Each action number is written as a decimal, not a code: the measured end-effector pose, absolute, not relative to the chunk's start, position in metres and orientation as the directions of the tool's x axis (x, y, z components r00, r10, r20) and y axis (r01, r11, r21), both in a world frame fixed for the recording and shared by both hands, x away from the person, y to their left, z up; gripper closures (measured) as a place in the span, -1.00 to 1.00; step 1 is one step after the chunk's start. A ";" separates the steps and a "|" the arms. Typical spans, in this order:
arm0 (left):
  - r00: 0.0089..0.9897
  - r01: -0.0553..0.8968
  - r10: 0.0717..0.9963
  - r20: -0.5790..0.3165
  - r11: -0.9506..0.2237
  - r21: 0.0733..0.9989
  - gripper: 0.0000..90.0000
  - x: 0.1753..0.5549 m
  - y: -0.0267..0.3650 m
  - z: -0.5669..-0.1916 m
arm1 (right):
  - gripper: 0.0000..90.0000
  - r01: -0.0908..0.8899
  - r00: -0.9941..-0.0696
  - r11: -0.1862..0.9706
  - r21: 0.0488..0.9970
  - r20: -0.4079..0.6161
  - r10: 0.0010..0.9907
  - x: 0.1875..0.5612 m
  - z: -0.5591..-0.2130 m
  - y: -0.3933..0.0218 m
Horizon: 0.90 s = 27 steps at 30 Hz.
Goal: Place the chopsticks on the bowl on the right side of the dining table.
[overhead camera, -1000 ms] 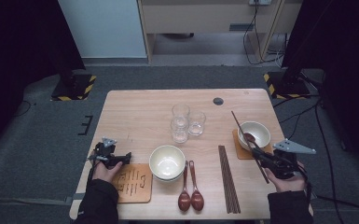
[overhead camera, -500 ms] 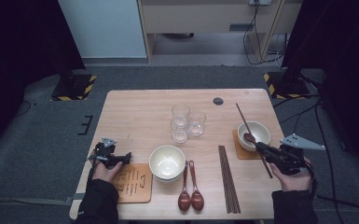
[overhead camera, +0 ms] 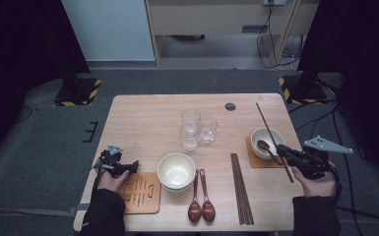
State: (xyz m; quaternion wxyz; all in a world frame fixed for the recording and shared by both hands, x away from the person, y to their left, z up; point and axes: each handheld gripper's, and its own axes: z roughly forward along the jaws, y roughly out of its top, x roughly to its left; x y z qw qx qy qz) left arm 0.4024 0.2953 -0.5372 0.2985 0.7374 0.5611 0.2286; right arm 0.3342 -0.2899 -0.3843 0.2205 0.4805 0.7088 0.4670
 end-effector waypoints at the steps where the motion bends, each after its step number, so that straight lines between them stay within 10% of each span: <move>1: 0.266 0.691 0.964 0.002 -0.192 0.697 -1.00 0.402 0.295 -0.537 | 0.89 0.476 -0.441 0.100 0.874 0.139 0.887 0.335 -0.384 -0.291; 27: 0.266 0.691 0.964 0.002 -0.192 0.697 -1.00 0.402 0.295 -0.537 | 0.89 0.519 -0.390 0.098 0.849 0.133 0.911 0.374 -0.407 -0.319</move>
